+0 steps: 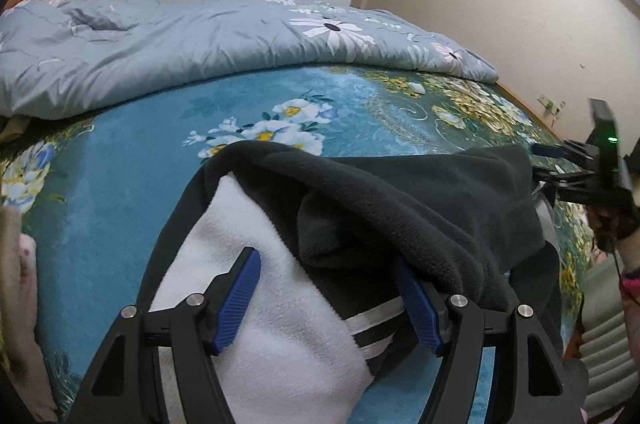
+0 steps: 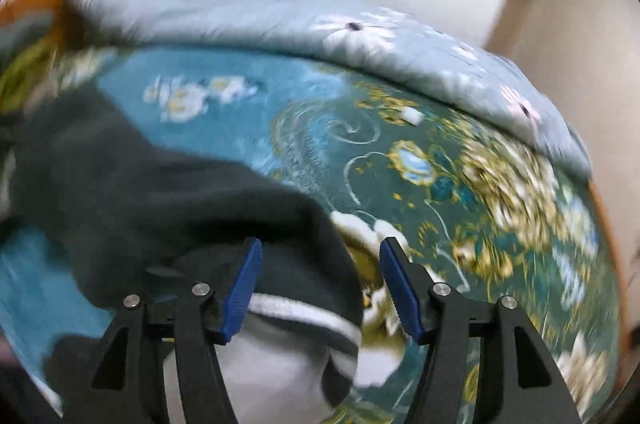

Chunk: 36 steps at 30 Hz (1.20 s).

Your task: Fold clothes

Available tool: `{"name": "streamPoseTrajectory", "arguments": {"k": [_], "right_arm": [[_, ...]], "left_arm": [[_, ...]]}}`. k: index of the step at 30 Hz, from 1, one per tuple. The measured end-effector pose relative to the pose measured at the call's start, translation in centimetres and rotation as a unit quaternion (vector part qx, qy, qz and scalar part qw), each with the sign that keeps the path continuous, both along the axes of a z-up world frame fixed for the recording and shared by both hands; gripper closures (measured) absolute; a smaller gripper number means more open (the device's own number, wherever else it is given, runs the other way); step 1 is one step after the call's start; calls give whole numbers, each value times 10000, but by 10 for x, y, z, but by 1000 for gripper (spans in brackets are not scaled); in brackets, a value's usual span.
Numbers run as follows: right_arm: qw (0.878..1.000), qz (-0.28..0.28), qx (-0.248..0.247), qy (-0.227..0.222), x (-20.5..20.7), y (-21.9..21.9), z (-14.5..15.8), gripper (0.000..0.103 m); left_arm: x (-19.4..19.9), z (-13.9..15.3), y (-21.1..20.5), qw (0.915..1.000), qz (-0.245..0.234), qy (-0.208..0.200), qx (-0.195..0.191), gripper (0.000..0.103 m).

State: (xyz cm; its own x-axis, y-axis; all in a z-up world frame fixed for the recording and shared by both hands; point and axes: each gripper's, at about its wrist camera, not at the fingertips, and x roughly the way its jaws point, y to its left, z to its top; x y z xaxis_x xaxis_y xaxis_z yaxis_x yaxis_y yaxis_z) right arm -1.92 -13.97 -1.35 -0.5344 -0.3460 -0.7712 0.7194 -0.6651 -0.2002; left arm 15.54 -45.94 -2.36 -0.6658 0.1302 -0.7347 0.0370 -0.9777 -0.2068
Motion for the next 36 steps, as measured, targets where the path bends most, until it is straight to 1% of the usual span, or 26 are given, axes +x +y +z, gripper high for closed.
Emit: {"name": "streamPoseTrajectory", "arguments": {"k": [1,2,6,8,10,11,12,13,14,15,16,17,18,21,22,24,26,27,28,29,30,31,33,36], "right_arm": [[9999,84,55,-12,-4,-4,-5,40],[9999,115,-1,-70,-11,-7,-8,40],[9975,255,-529,-381,-33,-15,-14,40],[9958,294,-694,-522,-39,-20,-18,40],[9934,237,-877,-694,-40,-21,-21,41],[9909,177,-1030,-846,-41,-19,-23,42],[9871,81,-1219,-1036,-41,-16,-24,54],[9831,-10,-1399,-1181,-41,-12,-24,70],[9799,-95,-1553,-1248,-40,-8,-22,77],[9764,-181,-1706,-1315,-38,-3,-20,88],[9725,-267,-1859,-1381,-37,1,-18,92],[9672,-359,-2057,-1444,-36,7,-14,93],[9605,-445,-2318,-1474,-34,14,-6,94],[9453,-575,-2880,-1419,-25,31,18,94],[9434,-562,-2956,-1396,-21,33,24,94],[9408,-507,-3069,-1347,-11,36,38,94],[9409,-508,-3094,-1283,-4,38,48,94],[9409,-530,-3100,-1254,-1,40,51,94],[9404,-560,-3113,-1248,1,42,54,94],[9391,-599,-3143,-1251,4,44,57,94],[9378,-638,-3174,-1253,7,46,61,94],[9365,-677,-3207,-1247,10,48,65,94],[9340,-761,-3278,-1197,15,52,73,94],[9342,-926,-3293,-1013,22,54,93,95]], "left_arm": [[-2,-1,0,10000,-5,-25,-18,31],[-4,-1,1,10000,-11,-48,-23,31],[-10,-1,0,10000,-32,-61,52,31],[-15,-1,-1,9999,-30,-59,105,31],[-19,-2,-2,9999,-20,-67,153,31],[-20,-2,-3,9998,-25,-60,177,31],[-19,-2,-4,9998,-24,-53,211,31],[-19,-2,-6,9997,-17,-44,259,31],[-19,-2,-8,9995,-3,-32,321,31],[-18,-1,-10,9993,13,-20,361,31],[-18,-1,-11,9993,31,-9,382,31],[-17,-1,-12,9992,49,8,405,31],[-16,0,-13,9990,49,28,451,31],[-15,3,-16,9976,62,150,670,31],[-14,4,-17,9972,80,204,722,31],[-12,6,-18,9972,131,286,680,31],[-11,8,-17,9976,209,339,568,37],[-10,10,-16,9973,218,375,586,46],[-8,12,-16,9971,218,433,582,59],[-5,15,-14,9972,236,490,521,66],[-3,17,-12,9973,266,520,449,82],[-1,19,-10,9973,311,538,385,88],[4,26,-7,9969,401,613,280,91],[18,54,-10,9922,579,1073,244,92]]}}
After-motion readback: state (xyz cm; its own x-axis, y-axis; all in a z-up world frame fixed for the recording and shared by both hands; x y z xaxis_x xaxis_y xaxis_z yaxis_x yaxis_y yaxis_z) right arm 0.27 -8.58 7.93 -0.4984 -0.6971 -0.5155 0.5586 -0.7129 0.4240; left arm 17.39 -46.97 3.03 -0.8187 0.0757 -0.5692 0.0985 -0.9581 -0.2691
